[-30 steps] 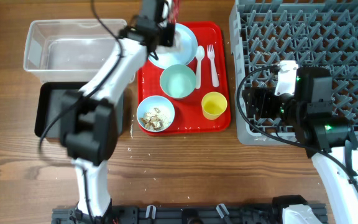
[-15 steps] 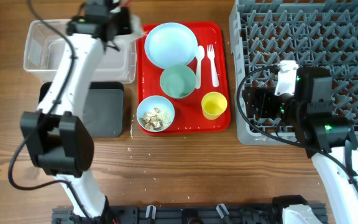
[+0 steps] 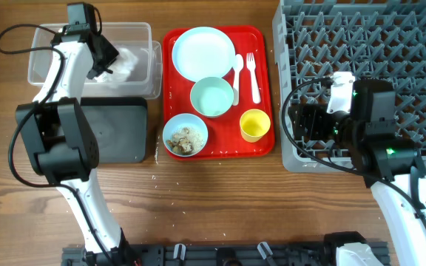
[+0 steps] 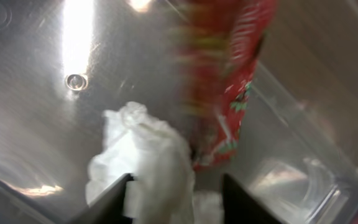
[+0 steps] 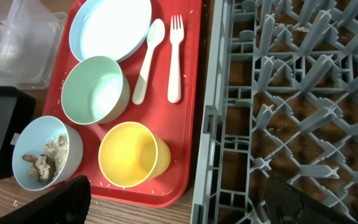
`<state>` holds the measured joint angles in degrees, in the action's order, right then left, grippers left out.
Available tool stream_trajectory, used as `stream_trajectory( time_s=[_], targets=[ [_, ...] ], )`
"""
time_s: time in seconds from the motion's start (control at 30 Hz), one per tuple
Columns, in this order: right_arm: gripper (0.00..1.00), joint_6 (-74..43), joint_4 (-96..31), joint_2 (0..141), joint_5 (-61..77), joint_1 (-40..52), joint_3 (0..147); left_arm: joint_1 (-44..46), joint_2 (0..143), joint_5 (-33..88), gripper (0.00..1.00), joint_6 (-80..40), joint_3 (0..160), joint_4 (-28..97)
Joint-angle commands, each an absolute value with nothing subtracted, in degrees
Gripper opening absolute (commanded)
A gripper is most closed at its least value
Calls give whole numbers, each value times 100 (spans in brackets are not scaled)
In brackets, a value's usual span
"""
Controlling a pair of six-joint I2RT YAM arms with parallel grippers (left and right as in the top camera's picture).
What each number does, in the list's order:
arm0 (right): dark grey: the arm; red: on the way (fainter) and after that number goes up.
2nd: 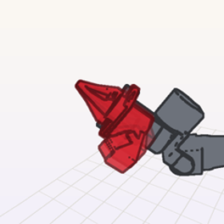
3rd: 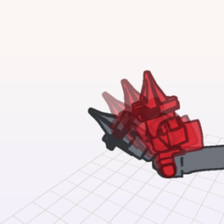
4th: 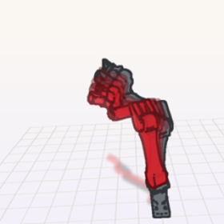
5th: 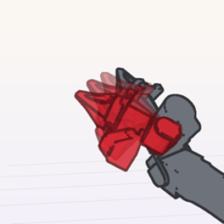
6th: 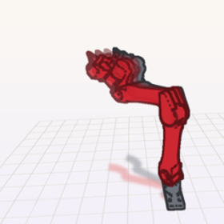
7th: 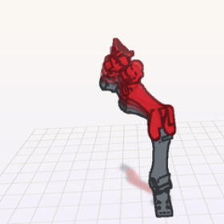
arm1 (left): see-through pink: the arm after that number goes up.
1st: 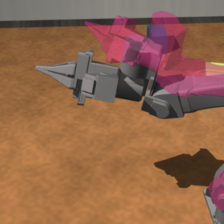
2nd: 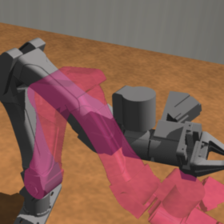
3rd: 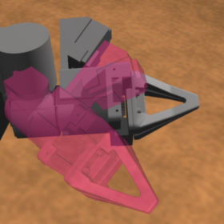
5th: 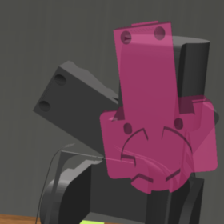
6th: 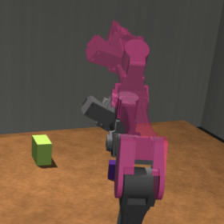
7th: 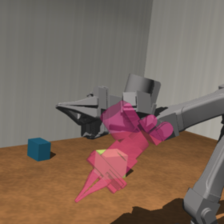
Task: Sort waste into correct bins and load items into the dishwasher rack
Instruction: 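Carry the trash with the left gripper and drop it into the clear bin, then grasp the bowl of food scraps with the left gripper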
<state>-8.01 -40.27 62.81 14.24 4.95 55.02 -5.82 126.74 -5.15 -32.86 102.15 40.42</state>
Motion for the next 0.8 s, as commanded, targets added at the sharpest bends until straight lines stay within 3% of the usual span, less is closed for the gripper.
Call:
stream_trajectory(
  time_s=[0.0,0.1,0.4,0.53,0.77],
  targets=[
    [91,-913,-4012,6329,1332,519,5634,-558,12438,-585,72,-3516,10245,3994],
    [91,-913,-4012,6329,1332,519,5634,-545,12151,-585,78,-3474,10245,4007],
    [91,-913,-4005,6329,1330,519,5634,-99,10694,1168,79,-1459,10245,4451],
    [91,-910,-4001,6329,1332,519,5634,377,10641,1347,79,-976,10241,5050],
    [91,-913,-4014,6329,1334,519,5634,1188,10954,1350,70,-781,10230,6160]
  ],
)
